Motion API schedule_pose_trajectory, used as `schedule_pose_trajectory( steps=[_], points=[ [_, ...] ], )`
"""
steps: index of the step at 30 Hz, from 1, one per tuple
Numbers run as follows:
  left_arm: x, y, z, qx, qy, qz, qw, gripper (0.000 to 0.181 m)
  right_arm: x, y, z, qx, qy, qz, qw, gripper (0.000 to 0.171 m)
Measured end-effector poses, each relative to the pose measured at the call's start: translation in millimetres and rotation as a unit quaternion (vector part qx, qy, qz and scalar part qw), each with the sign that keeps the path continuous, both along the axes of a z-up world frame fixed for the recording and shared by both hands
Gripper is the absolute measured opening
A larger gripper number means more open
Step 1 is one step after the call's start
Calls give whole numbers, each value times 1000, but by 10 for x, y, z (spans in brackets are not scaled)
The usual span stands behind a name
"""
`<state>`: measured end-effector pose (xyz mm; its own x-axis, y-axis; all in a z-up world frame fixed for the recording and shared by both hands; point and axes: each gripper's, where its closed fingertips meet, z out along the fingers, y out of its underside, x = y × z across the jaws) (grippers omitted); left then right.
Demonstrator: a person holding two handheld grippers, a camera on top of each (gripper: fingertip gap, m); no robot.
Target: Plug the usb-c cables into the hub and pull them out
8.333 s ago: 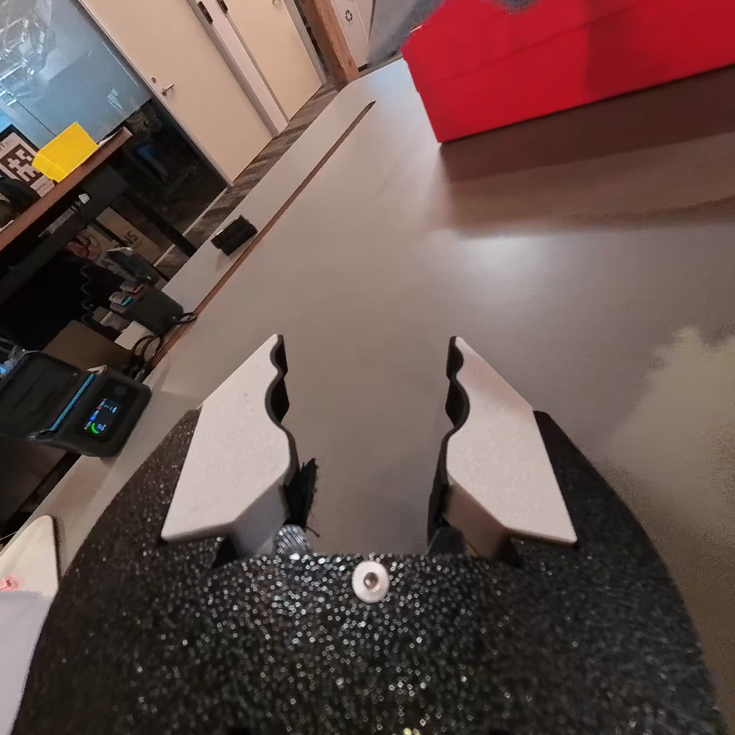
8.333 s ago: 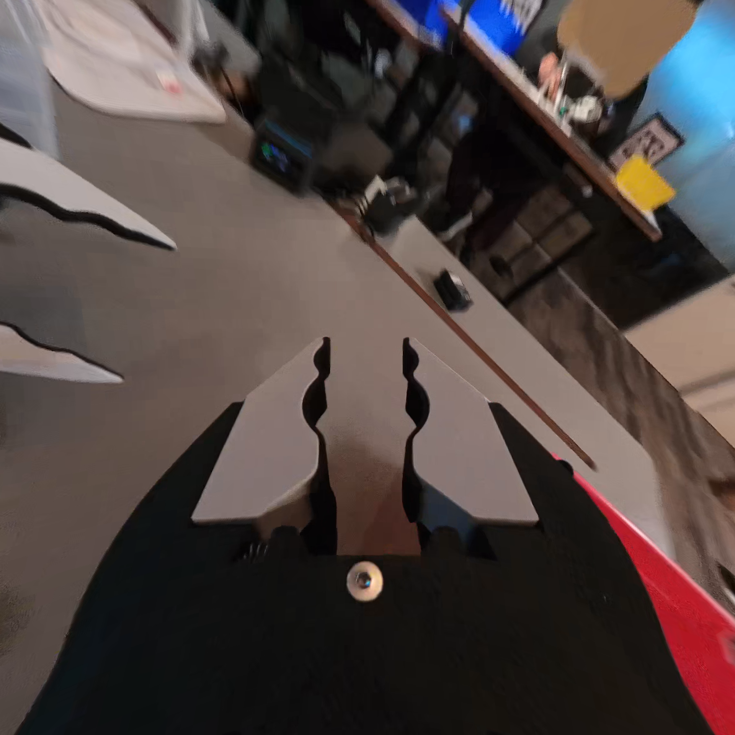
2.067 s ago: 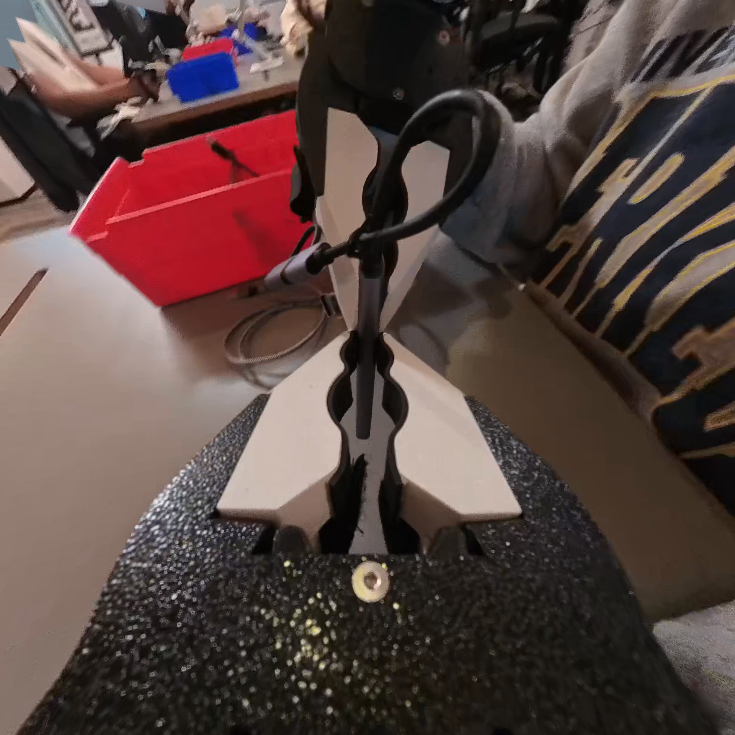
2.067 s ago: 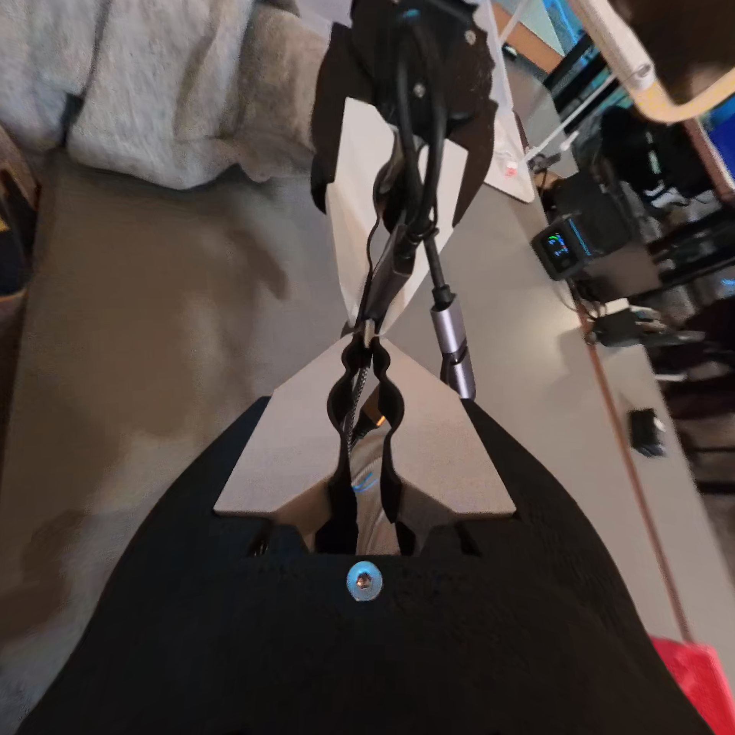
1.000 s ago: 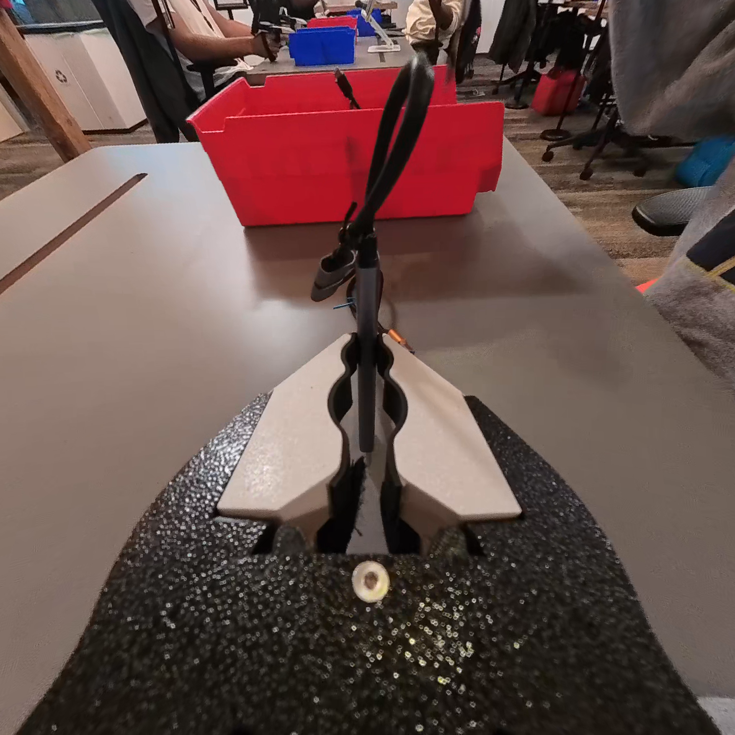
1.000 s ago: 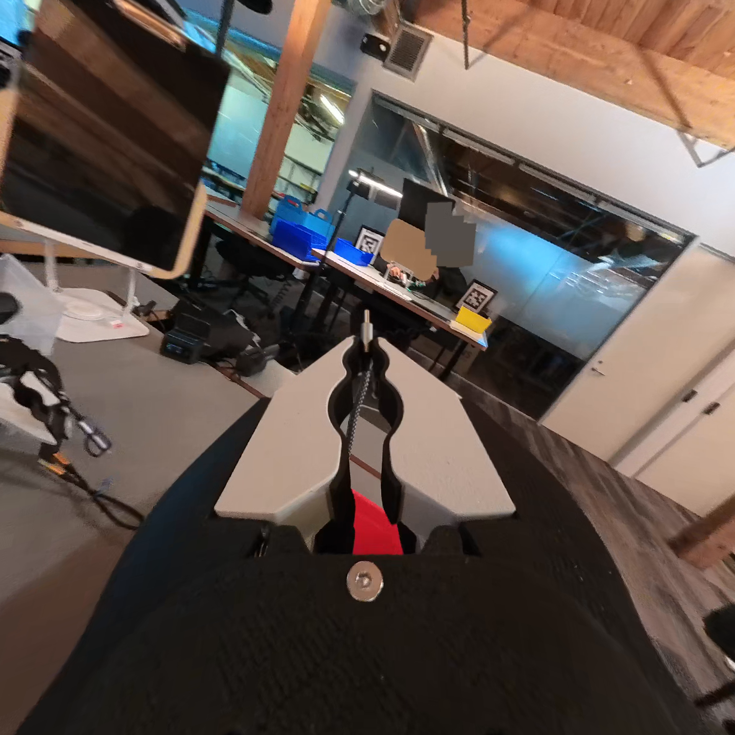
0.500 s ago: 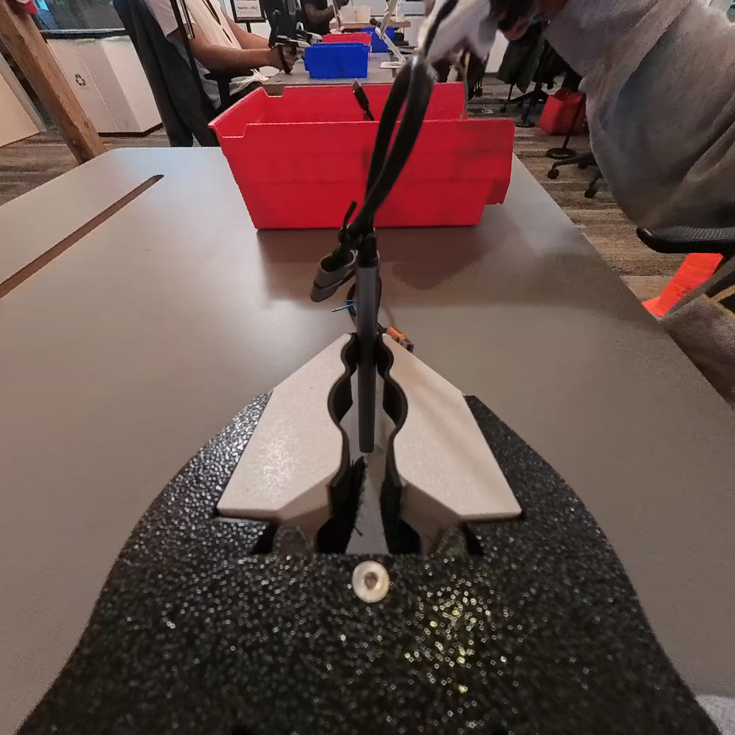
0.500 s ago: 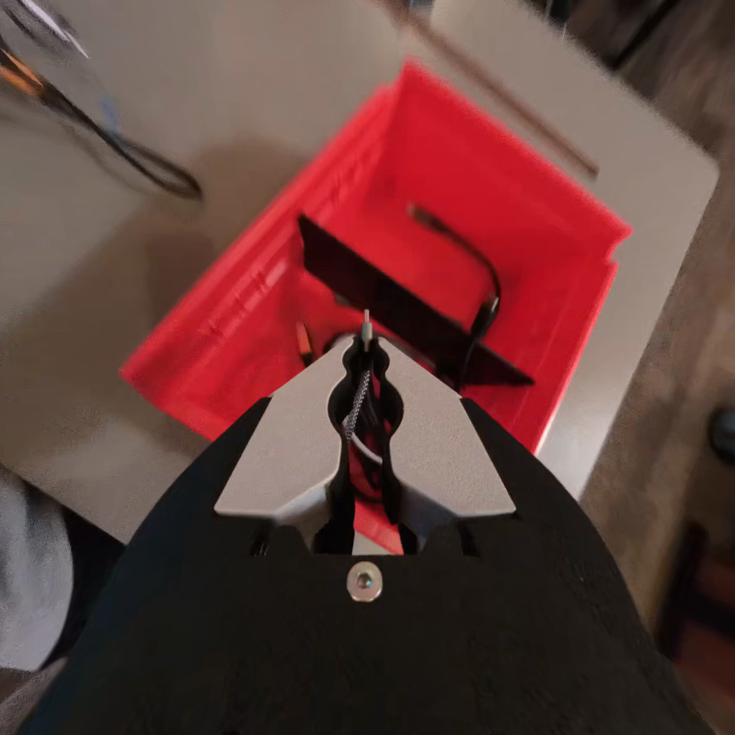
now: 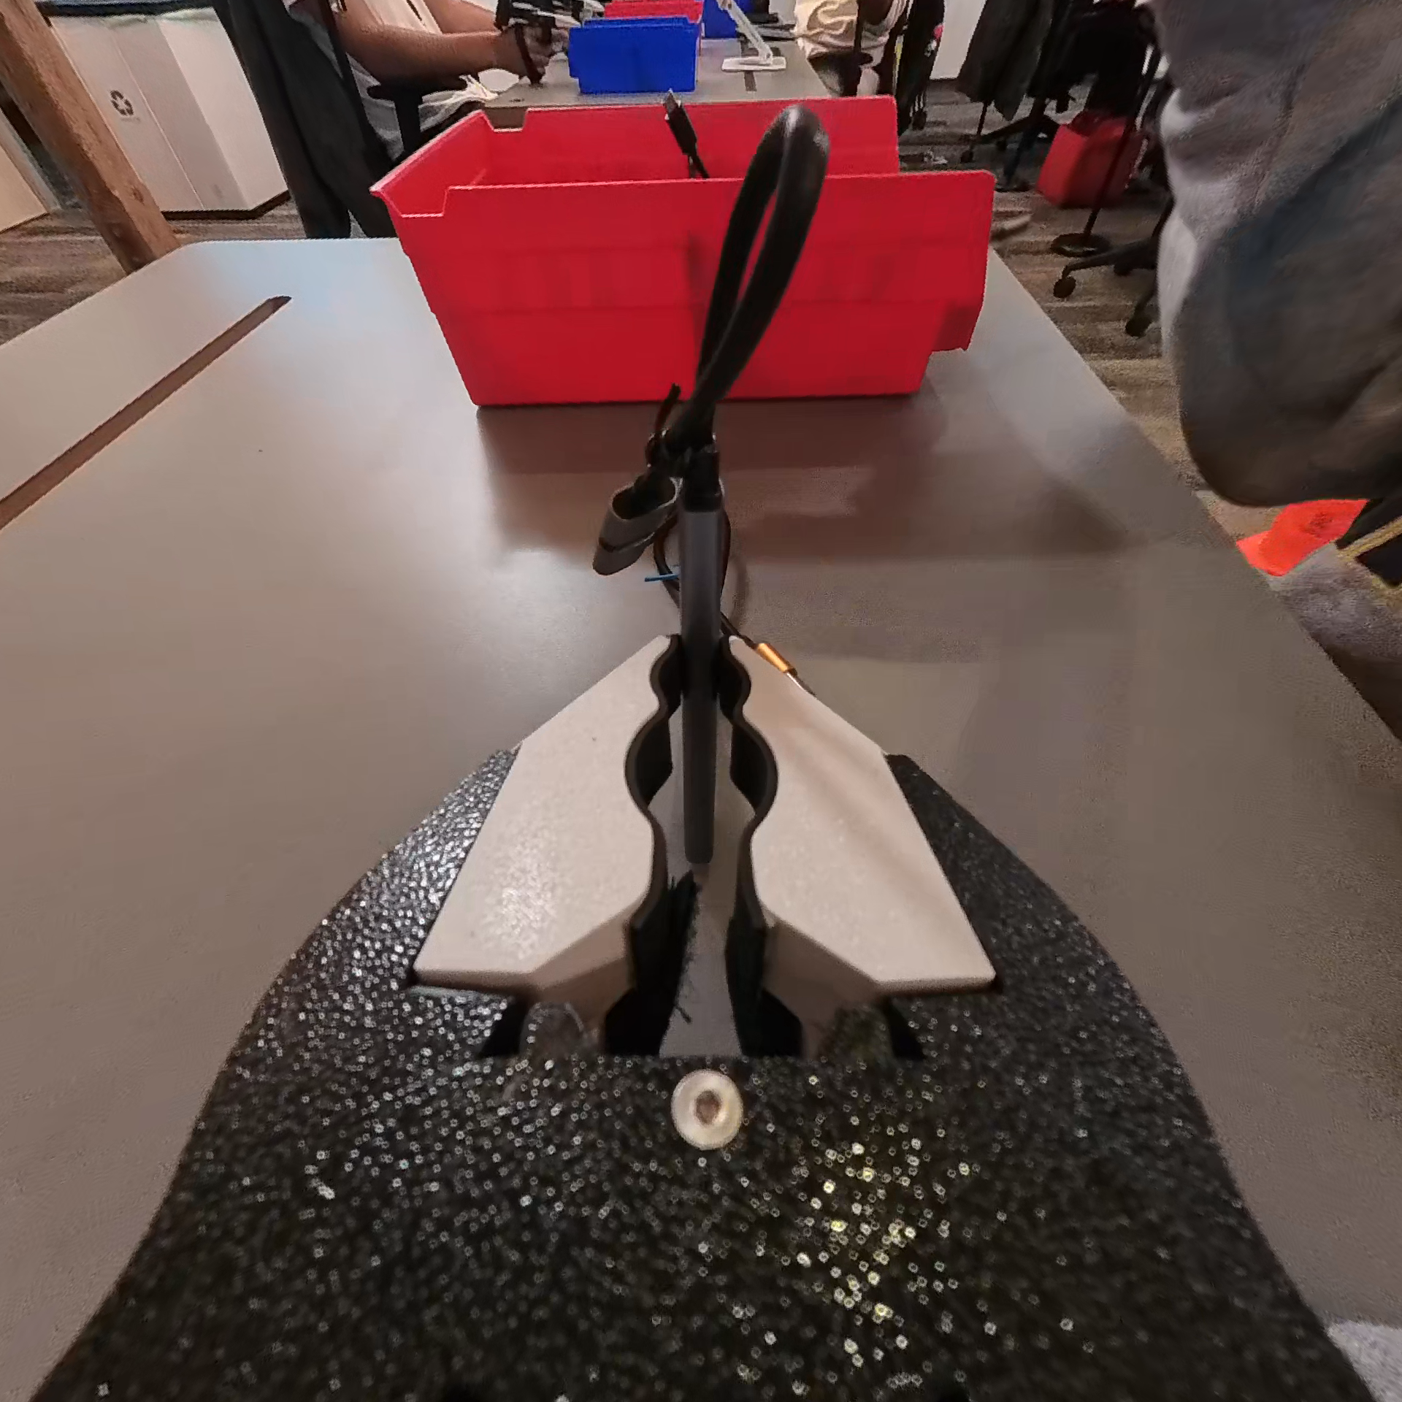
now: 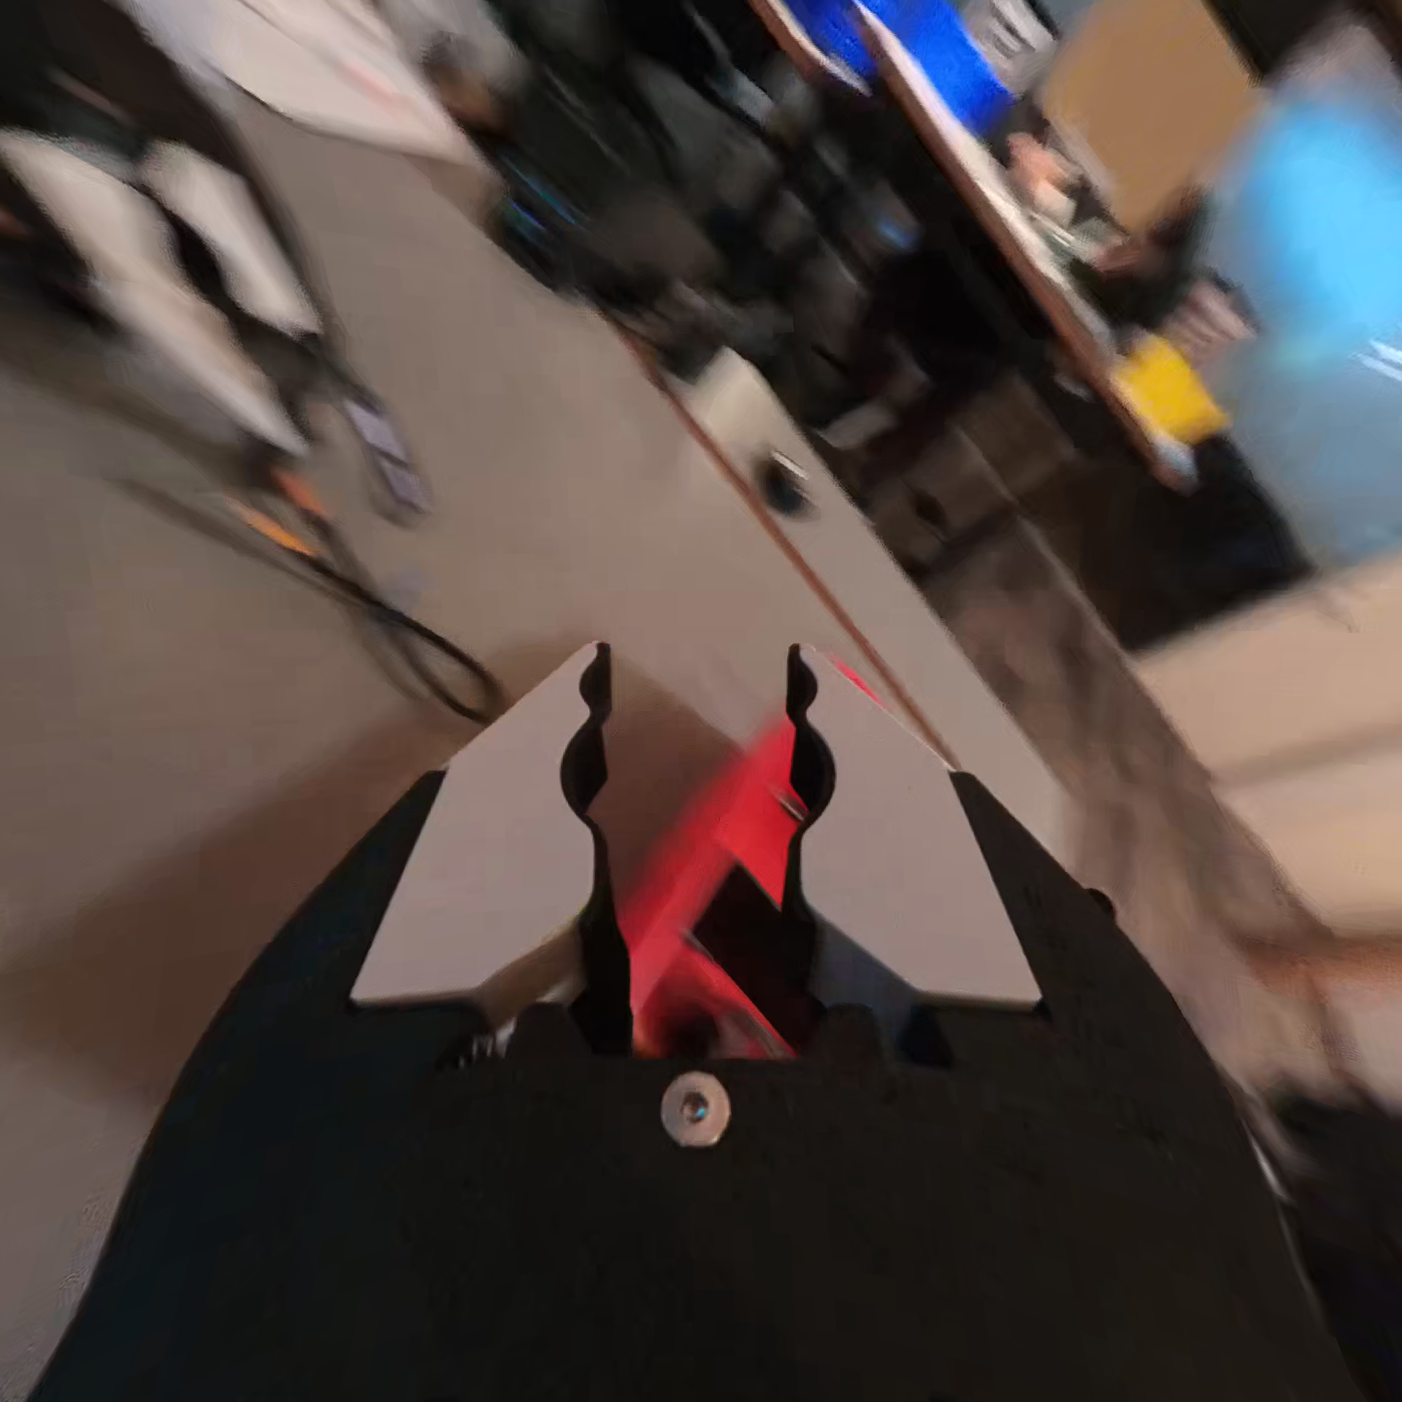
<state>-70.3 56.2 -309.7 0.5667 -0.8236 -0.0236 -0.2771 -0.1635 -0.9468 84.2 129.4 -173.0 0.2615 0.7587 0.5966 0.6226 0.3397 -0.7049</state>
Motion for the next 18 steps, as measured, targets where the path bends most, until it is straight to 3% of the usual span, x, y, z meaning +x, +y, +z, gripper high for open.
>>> schedule_pose_trajectory(
  steps=[3,6,11,16,18],
  points=[
    [-1,-1,0,-1,-1,-1,1000,6,-713,-544,-524,-108,-15,172,979,42],
    [-2,-2,1,-2,-3,-2,1000,6,-1124,-831,-1109,-198,-53,258,944,40],
    [8,-19,0,-2,-3,-8,1000,6,-1517,-756,-1578,-202,-30,250,946,33],
    [40,-68,-1,-4,-4,-27,1000,5,-1614,-767,-1857,-193,-84,253,944,25],
    [50,-84,-2,-3,-3,-33,999,5,-1647,-804,-1874,-208,-76,258,940,7]
  ],
)
